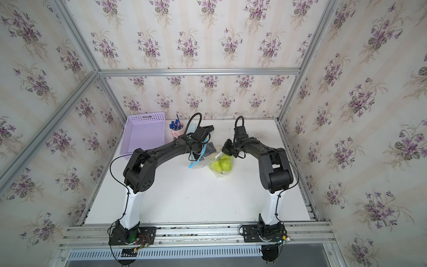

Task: Open the zip-top bag and take out the pear
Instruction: Pick up the pear from the zipper food storage bag.

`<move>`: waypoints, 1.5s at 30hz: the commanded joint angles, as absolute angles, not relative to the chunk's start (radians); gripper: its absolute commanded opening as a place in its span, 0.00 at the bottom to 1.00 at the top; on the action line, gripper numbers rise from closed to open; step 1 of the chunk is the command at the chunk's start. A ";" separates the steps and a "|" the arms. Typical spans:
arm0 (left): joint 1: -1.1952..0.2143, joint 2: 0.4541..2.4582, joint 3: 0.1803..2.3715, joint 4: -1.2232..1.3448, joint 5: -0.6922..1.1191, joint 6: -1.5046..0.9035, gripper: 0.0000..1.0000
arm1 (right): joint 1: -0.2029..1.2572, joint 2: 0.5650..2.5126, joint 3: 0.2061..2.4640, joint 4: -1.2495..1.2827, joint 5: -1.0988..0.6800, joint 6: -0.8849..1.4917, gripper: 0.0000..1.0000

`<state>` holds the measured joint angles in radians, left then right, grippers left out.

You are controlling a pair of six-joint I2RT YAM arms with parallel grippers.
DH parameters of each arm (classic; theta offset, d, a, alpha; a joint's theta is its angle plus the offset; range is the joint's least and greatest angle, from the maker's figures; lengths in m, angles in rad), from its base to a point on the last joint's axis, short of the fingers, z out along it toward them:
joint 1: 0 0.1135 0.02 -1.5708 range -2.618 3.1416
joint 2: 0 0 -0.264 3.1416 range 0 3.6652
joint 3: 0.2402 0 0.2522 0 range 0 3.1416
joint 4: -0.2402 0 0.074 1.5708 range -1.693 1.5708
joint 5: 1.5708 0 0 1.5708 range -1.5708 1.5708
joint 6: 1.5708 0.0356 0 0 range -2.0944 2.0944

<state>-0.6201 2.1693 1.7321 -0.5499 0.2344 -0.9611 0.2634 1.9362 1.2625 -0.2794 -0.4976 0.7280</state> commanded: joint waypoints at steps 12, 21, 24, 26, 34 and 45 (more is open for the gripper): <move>-0.626 2.200 1.812 -0.740 0.021 -0.926 0.96 | 0.319 2.026 1.318 -0.327 -0.541 0.616 0.03; -0.622 2.009 1.595 -0.588 0.006 -0.897 0.96 | 0.307 1.974 1.267 -0.279 -0.597 0.615 0.00; -0.619 1.920 1.497 -0.521 0.052 -0.910 0.98 | 0.298 1.954 1.282 -0.274 -0.610 0.634 0.00; -0.620 1.889 1.460 -0.496 0.075 -0.922 0.98 | 0.298 1.956 1.307 -0.294 -0.612 0.631 0.00; -0.618 1.836 1.355 -0.477 0.056 -0.971 0.70 | 0.298 1.951 1.332 -0.333 -0.613 0.613 0.00; -0.616 1.960 1.518 -0.507 0.067 -0.918 0.70 | 0.299 1.985 1.368 -0.352 -0.618 0.597 0.00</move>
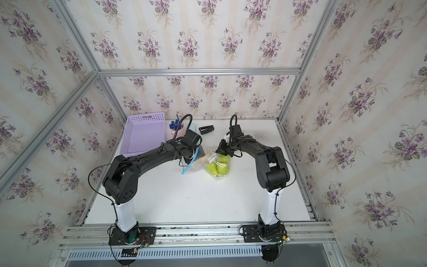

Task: Open the zip-top bag and take out the pear
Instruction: Pick up the pear from the zipper food storage bag.

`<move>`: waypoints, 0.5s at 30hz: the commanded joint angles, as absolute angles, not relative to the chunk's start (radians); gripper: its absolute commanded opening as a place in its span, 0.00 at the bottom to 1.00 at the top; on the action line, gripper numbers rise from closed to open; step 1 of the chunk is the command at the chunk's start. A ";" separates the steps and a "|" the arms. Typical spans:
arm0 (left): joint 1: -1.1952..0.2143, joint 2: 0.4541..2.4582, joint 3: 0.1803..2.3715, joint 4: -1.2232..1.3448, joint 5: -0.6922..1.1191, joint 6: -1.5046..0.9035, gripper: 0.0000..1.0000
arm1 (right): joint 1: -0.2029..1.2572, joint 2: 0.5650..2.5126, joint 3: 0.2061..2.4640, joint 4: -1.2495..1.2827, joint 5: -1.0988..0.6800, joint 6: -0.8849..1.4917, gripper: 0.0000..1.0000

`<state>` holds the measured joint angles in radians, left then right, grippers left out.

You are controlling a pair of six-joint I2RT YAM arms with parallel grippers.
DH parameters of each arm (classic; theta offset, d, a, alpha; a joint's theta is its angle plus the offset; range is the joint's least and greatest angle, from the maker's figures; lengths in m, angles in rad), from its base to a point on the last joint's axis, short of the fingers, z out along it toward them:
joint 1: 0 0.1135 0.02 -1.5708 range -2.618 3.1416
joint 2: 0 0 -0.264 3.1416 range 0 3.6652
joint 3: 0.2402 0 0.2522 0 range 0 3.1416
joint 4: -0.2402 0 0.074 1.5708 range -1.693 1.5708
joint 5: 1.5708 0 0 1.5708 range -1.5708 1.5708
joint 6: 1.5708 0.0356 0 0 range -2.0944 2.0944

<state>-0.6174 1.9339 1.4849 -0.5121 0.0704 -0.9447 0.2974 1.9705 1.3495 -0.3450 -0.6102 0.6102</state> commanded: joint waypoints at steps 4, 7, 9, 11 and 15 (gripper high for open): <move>-0.617 2.041 1.607 -0.568 0.094 -0.896 0.69 | 0.311 2.007 1.390 -0.355 -0.617 0.597 0.00; -0.615 2.076 1.638 -0.613 0.098 -0.887 0.68 | 0.314 2.021 1.392 -0.354 -0.614 0.595 0.00; -0.615 2.085 1.636 -0.615 0.103 -0.881 0.68 | 0.316 2.029 1.383 -0.344 -0.619 0.595 0.00; -0.617 2.099 1.643 -0.623 0.104 -0.875 0.70 | 0.319 2.038 1.379 -0.338 -0.626 0.596 0.00; -0.621 2.132 1.676 -0.641 0.097 -0.876 0.83 | 0.335 2.059 1.377 -0.329 -0.636 0.585 0.00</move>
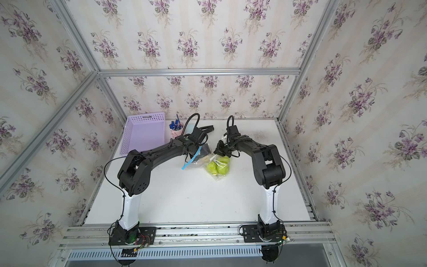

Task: Open the zip-top bag and take out the pear
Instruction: Pick up the pear from the zipper food storage bag.

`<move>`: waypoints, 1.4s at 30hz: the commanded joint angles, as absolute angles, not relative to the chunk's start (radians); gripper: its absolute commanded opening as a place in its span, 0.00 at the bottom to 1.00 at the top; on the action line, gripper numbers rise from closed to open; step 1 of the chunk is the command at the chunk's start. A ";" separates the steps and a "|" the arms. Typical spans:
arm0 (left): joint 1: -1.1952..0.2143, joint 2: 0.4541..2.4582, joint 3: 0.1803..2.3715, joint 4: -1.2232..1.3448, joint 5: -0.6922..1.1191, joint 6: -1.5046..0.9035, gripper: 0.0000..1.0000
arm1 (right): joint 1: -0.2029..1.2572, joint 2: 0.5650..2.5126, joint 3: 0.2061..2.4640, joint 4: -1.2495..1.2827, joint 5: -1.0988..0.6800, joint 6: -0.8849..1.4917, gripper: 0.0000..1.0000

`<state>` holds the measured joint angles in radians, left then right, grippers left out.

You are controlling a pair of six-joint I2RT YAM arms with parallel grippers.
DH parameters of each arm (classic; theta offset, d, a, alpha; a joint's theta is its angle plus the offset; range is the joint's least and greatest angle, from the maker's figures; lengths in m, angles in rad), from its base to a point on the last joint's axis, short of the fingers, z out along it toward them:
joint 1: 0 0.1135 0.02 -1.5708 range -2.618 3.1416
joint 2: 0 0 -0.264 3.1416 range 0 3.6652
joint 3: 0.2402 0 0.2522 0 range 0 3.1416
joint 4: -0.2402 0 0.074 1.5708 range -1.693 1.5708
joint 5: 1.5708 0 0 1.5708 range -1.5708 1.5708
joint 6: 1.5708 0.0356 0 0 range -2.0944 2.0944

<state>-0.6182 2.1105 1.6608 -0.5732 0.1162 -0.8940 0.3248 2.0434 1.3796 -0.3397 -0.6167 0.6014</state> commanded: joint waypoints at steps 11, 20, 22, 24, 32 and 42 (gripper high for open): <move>-0.624 2.159 1.710 -0.686 0.085 -0.837 0.63 | 0.347 2.073 1.375 -0.322 -0.651 0.584 0.00; -0.576 2.005 1.614 -0.641 0.172 -0.794 0.53 | 0.325 2.030 1.358 -0.325 -0.631 0.597 0.00; -0.562 1.991 1.612 -0.640 0.242 -0.780 0.55 | 0.315 2.017 1.354 -0.328 -0.626 0.597 0.00; -0.553 1.981 1.616 -0.666 0.287 -0.766 0.55 | 0.308 2.008 1.351 -0.334 -0.621 0.594 0.00; -0.452 1.836 1.530 -0.753 0.512 -0.700 0.61 | 0.284 1.955 1.351 -0.342 -0.624 0.580 0.17; -0.409 1.729 1.410 -0.736 0.598 -0.684 0.61 | 0.273 1.779 1.337 -0.390 -0.722 0.436 0.51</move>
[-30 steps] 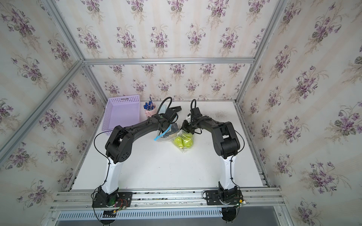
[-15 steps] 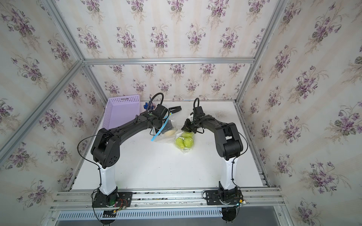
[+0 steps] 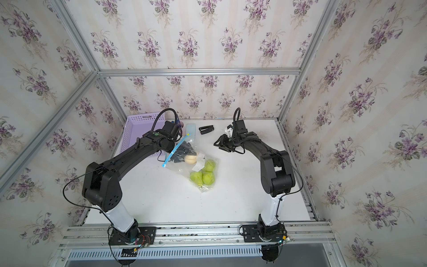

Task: Open the zip-top bag and take out the pear
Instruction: Pick up the pear from the zipper food storage bag.

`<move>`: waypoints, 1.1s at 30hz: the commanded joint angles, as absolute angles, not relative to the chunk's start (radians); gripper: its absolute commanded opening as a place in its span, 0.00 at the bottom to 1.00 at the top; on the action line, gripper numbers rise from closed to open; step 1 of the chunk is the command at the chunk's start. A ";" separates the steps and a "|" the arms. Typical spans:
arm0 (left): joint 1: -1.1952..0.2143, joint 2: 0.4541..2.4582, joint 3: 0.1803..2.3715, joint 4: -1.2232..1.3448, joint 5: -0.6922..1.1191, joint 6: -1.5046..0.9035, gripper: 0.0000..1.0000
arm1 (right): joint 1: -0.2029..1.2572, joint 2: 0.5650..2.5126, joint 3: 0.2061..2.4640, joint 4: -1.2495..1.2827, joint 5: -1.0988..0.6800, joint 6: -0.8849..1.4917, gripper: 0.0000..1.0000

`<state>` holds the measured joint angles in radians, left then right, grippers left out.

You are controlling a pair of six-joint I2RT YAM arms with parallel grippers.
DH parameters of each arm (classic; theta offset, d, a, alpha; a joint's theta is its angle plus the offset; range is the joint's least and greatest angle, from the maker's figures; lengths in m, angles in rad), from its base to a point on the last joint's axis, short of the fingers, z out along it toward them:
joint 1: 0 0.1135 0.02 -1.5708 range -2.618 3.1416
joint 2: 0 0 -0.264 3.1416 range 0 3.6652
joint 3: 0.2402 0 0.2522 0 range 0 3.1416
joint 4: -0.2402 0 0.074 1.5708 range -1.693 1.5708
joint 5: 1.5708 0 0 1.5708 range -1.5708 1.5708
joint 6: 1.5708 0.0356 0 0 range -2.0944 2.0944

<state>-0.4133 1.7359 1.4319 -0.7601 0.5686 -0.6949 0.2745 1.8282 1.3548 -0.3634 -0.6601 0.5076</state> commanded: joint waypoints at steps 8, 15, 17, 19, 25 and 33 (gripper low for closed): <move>-0.405 1.744 1.407 -0.702 0.583 -0.699 0.61 | 0.461 1.447 1.048 -0.438 -0.638 0.335 0.57; -0.405 1.746 1.390 -0.707 0.592 -0.689 0.60 | 0.573 1.370 0.975 -0.369 -0.351 0.197 0.67; -0.405 1.746 1.385 -0.709 0.594 -0.686 0.60 | 0.598 1.404 1.005 -0.351 -0.358 0.120 0.68; -0.405 1.745 1.388 -0.712 0.593 -0.686 0.60 | 0.629 1.448 1.052 -0.364 -0.348 0.039 0.69; -0.406 1.754 1.402 -0.719 0.591 -0.688 0.60 | 0.643 1.504 1.113 -0.428 -0.410 -0.113 0.70; -0.406 1.766 1.408 -0.720 0.587 -0.689 0.60 | 0.687 1.562 1.137 -0.468 -0.474 -0.213 0.70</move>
